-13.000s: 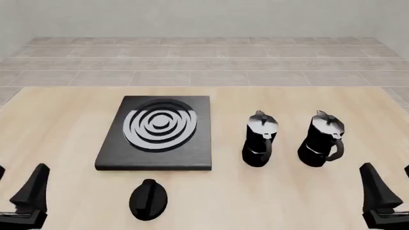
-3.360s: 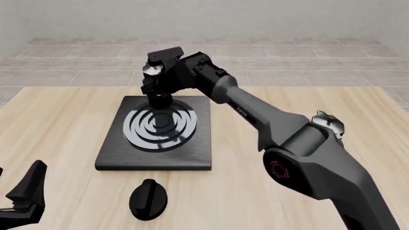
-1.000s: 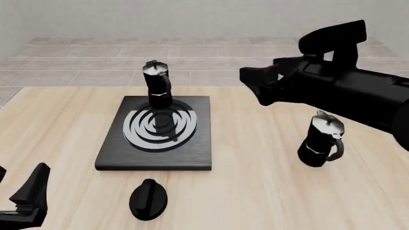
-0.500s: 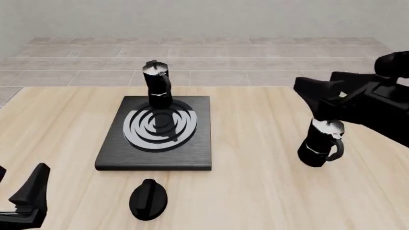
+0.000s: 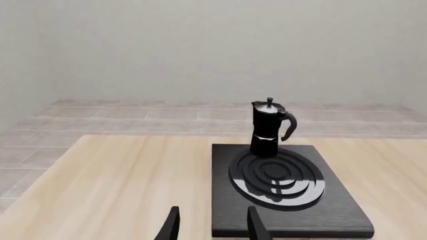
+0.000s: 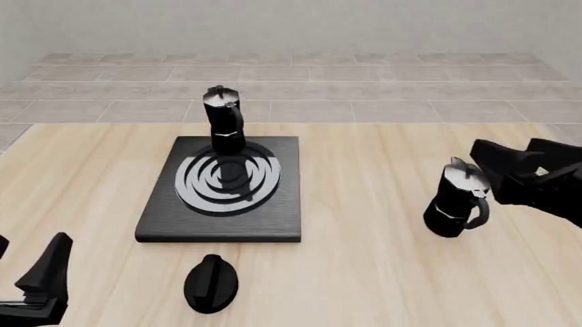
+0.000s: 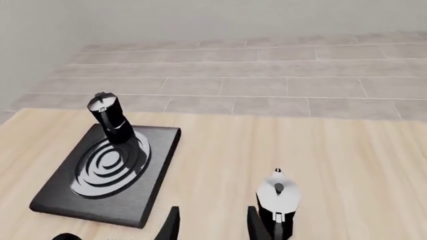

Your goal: Put both moka pots on the stove.

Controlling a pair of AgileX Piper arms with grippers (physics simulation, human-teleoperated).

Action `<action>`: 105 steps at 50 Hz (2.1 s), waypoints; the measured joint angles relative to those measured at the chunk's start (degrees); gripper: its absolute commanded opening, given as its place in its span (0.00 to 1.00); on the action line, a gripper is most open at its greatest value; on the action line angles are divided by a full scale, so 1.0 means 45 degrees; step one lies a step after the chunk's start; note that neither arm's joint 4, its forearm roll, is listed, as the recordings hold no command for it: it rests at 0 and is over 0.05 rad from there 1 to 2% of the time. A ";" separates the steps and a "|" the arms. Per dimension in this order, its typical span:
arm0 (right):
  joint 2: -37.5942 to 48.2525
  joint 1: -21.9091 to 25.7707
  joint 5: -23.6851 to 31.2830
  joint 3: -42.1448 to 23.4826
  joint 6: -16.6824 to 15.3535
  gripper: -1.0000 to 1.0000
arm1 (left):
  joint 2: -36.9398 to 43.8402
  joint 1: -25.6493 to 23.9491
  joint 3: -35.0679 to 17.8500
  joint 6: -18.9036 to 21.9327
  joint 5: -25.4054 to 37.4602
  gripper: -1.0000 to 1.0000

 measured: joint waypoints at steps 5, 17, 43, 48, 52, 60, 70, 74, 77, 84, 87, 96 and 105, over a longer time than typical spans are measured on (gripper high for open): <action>-0.0285 -0.0377 0.0114 0.0274 -0.0029 1.00 | 0.0059 0.0013 0.0008 0.0004 -0.0024 1.00; -0.0737 -0.1301 0.0315 0.0802 -0.0151 1.00 | 0.0052 0.0043 0.0015 0.0024 -0.0007 1.00; -0.1049 -0.2587 0.0460 0.1507 -0.0352 1.00 | -0.0017 0.0066 0.0005 0.0052 0.0045 1.00; -0.1070 -0.2675 0.0458 0.1561 -0.0347 1.00 | -0.0025 0.0050 0.0006 0.0066 0.0043 1.00; -0.1085 -0.2719 0.0460 0.1590 -0.0337 1.00 | -0.0041 0.0021 0.0006 0.0095 0.0041 1.00; -0.1055 -0.2781 0.0492 0.1583 -0.0327 1.00 | -0.0073 -0.0070 0.0005 0.0217 0.0023 1.00; -0.0602 -0.2747 0.0578 0.1433 -0.0304 1.00 | -0.0027 -0.0049 0.0008 0.0187 0.0035 1.00; -0.0305 -0.2720 0.0645 0.1337 -0.0268 1.00 | 0.0018 -0.0050 0.0014 0.0180 0.0025 1.00; -0.0043 -0.2696 0.0764 0.1193 -0.0263 1.00 | 0.0057 -0.0051 0.0015 0.0176 0.0019 1.00; 0.0596 -0.2636 0.1171 0.0668 -0.0261 1.00 | 0.0154 -0.0059 0.0019 0.0182 -0.0011 1.00; 0.0884 -0.2642 0.1371 0.0374 -0.0267 1.00 | 0.0187 -0.0058 0.0021 0.0190 -0.0022 1.00; 0.1751 -0.2690 0.1929 -0.0521 -0.0297 1.00 | 0.0222 -0.0037 0.0026 0.0227 -0.0023 1.00; 0.2630 -0.2839 0.2499 -0.1402 -0.0524 1.00 | 0.0252 -0.0014 0.0025 0.0248 -0.0027 1.00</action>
